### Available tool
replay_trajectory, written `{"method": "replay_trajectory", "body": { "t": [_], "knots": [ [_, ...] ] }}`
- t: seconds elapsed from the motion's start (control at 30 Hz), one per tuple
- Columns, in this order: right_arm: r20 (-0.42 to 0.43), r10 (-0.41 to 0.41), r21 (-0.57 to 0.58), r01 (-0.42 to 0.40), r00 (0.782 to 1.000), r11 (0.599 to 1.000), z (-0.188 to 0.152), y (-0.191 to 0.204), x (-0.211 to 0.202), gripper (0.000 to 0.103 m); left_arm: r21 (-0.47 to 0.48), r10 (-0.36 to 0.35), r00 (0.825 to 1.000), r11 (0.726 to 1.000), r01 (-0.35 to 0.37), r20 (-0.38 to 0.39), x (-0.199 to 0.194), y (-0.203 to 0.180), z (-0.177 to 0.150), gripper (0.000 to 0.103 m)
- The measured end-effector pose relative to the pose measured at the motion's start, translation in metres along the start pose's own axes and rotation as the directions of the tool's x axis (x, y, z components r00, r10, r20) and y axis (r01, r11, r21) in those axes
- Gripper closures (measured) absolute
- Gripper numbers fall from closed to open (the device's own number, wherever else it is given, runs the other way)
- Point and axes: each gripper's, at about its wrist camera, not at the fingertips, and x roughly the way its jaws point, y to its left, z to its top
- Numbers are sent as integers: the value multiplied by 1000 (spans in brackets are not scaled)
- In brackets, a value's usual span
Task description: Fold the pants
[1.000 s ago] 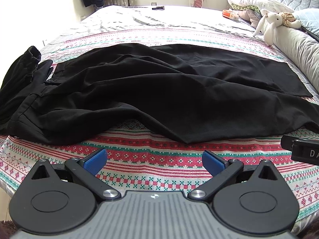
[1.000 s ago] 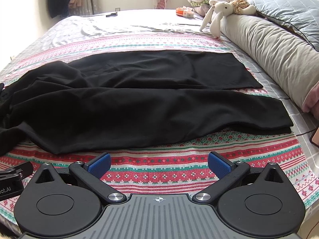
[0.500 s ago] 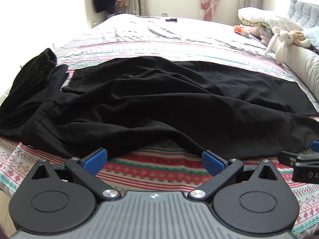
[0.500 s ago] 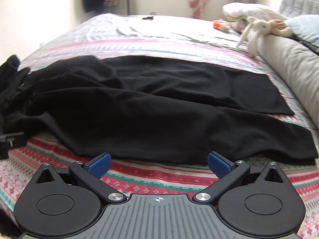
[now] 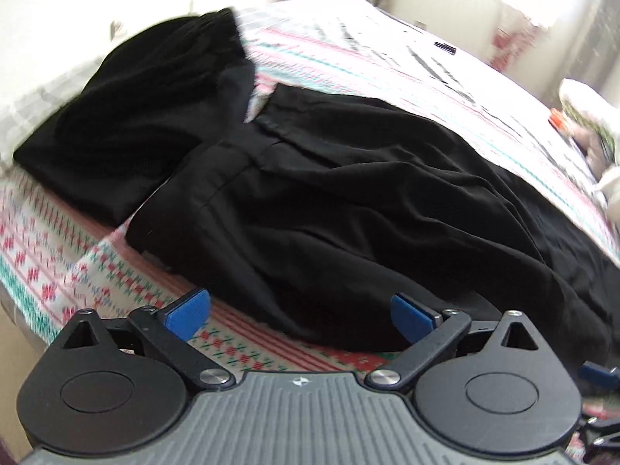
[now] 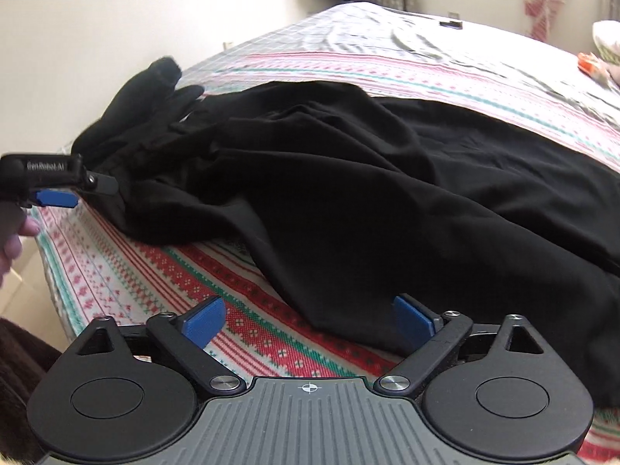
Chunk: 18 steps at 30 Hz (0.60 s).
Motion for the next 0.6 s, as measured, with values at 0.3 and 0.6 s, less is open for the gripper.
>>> {"method": "replay_trajectory", "body": {
  "t": [0.3, 0.6],
  "knots": [
    [-29, -31, -65, 29, 999, 997, -3, 12, 38, 54, -261, -110, 987, 956, 136, 113, 11, 74, 0, 17],
    [24, -62, -163, 65, 998, 985, -8, 25, 47, 92, -353, -112, 979, 921, 166, 169, 30, 103, 1, 27]
  ]
}}
